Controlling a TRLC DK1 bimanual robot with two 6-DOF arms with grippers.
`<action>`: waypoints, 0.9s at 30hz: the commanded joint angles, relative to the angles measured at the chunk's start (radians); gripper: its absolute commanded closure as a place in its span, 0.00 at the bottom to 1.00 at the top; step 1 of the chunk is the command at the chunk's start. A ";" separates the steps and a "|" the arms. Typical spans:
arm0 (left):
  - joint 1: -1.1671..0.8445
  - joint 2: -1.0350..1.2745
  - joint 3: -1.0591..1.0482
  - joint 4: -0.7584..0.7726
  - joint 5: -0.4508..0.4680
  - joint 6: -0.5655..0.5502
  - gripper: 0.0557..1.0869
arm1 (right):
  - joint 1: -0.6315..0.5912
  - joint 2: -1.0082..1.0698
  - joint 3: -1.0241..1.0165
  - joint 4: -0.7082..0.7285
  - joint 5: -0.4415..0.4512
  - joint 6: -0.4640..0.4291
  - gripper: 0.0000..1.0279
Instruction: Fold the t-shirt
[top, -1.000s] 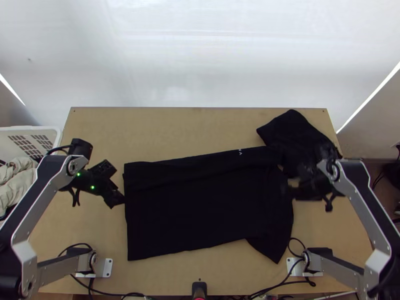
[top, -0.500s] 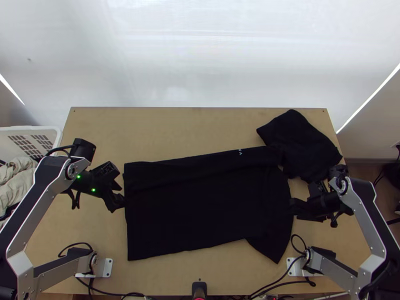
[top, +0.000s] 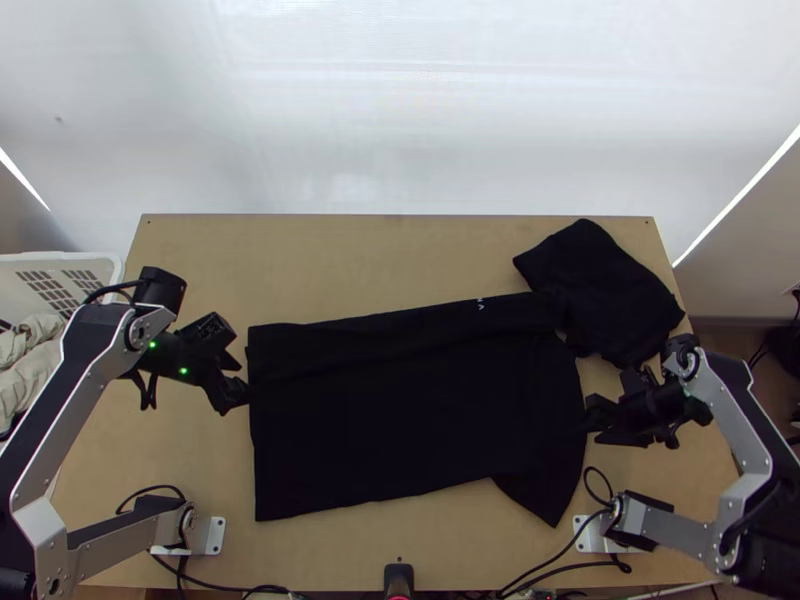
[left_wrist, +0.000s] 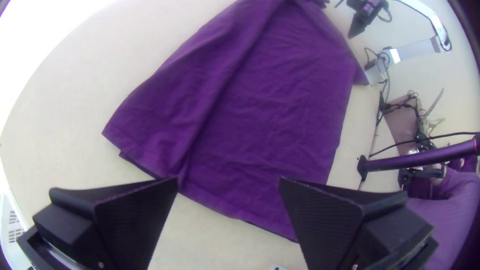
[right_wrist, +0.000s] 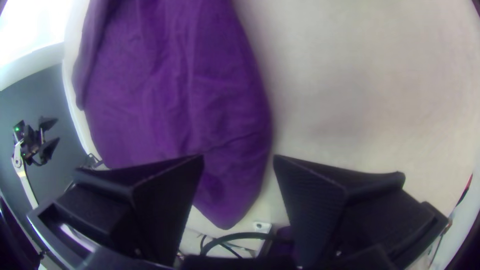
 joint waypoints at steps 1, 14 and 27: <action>0.011 0.021 0.015 0.002 0.000 0.009 0.05 | -0.010 0.097 0.022 -0.002 -0.002 -0.072 0.37; 0.011 0.028 0.033 0.001 -0.003 0.008 0.05 | 0.010 0.217 0.071 0.047 -0.001 -0.100 0.59; -0.043 0.008 0.035 -0.124 -0.021 0.049 0.05 | 0.044 0.180 0.083 0.051 -0.001 -0.112 0.97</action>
